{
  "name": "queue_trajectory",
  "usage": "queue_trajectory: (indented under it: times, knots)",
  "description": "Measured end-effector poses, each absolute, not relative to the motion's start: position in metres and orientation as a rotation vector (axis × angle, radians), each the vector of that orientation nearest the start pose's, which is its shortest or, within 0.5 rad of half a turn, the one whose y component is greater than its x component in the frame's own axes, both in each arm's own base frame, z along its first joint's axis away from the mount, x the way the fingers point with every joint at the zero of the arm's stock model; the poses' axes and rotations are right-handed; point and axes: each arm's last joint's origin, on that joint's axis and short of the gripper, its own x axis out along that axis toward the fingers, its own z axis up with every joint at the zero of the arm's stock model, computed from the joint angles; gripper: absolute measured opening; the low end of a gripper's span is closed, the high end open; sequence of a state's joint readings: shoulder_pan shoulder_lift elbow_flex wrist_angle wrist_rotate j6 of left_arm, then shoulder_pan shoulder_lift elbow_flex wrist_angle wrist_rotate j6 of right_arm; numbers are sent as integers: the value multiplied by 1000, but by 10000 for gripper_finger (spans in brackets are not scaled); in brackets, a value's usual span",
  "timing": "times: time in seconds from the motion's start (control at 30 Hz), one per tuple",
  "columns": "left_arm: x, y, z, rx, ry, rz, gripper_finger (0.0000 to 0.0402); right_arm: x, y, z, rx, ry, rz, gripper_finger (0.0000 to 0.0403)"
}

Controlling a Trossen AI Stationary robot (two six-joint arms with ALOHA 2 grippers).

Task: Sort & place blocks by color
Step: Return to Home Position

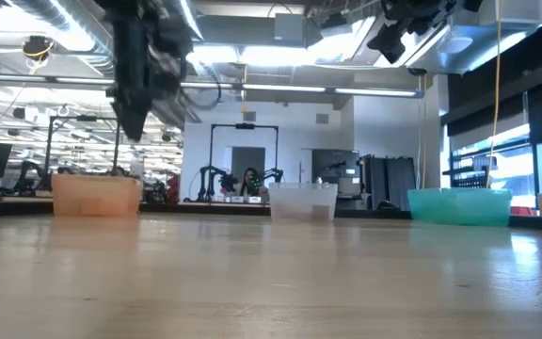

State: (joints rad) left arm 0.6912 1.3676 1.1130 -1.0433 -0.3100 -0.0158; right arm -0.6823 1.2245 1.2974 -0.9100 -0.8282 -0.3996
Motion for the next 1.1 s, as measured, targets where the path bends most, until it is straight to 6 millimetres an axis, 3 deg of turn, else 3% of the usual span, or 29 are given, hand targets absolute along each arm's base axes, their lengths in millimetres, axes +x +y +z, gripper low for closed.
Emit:
queue_trajectory:
  times: [0.2, 0.4, 0.63, 0.83, 1.1]
  knots:
    - [162, 123, 315, -248, 1026, 699, 155, 174, -116, 378, 96, 559, 165, 281]
    - [131, 82, 360, -155, 685, 527, 156, 137, -87, 400, -19, 453, 143, 281]
    - [85, 44, 385, -67, 442, 470, 156, 98, -55, 379, -45, 378, 117, 281]
    - [52, 25, 384, -43, 312, 441, 156, 70, -34, 355, -44, 339, 42, 281]
    - [20, 10, 341, -55, 176, 454, 156, 40, -11, 330, -56, 208, -31, 281]
